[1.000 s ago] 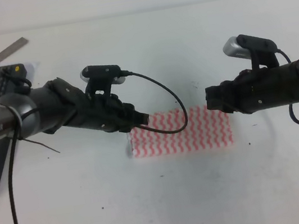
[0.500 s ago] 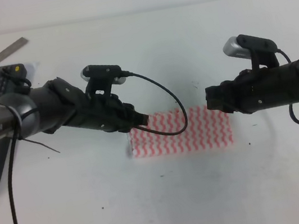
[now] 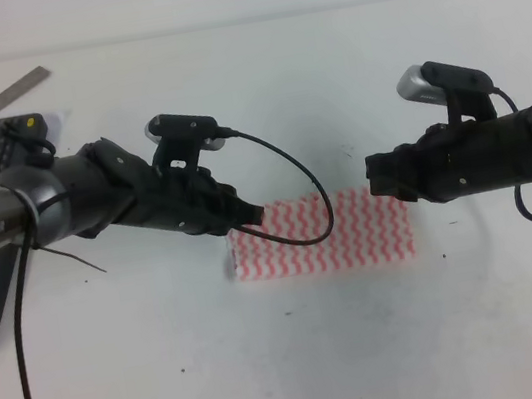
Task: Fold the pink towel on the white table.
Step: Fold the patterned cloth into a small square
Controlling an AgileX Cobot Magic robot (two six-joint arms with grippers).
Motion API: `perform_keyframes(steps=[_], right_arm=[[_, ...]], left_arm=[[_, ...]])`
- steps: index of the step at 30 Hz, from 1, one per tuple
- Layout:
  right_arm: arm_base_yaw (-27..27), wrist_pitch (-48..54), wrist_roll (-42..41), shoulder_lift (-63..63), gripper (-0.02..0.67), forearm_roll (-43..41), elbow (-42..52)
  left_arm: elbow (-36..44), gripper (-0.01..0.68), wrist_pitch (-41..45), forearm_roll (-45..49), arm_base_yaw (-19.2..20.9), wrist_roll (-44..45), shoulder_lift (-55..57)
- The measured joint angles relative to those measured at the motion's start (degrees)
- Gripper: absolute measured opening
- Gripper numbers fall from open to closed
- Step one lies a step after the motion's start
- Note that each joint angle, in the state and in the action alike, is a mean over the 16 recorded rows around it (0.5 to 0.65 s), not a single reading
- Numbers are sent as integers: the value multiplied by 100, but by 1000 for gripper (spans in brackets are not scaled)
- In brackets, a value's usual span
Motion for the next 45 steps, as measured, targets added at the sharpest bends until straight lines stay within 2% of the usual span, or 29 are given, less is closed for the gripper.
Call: perform_keyframes(steps=[10,36,40,45], right_arm=[[0,0,-1,0,98,-25,0],[0,36,-13,-3,93,-40,0],[0,46,-13,-3,95,-47,0],[0,49,-13,-3,124,-56,0]], left_arm=[[-3,2,-26,5,0,63,-17],[-7,0,-165,131,-2,216,-143],[-7,18,-206,183,-1,222,-115],[-6,92,-235,213,-3,227,-102]])
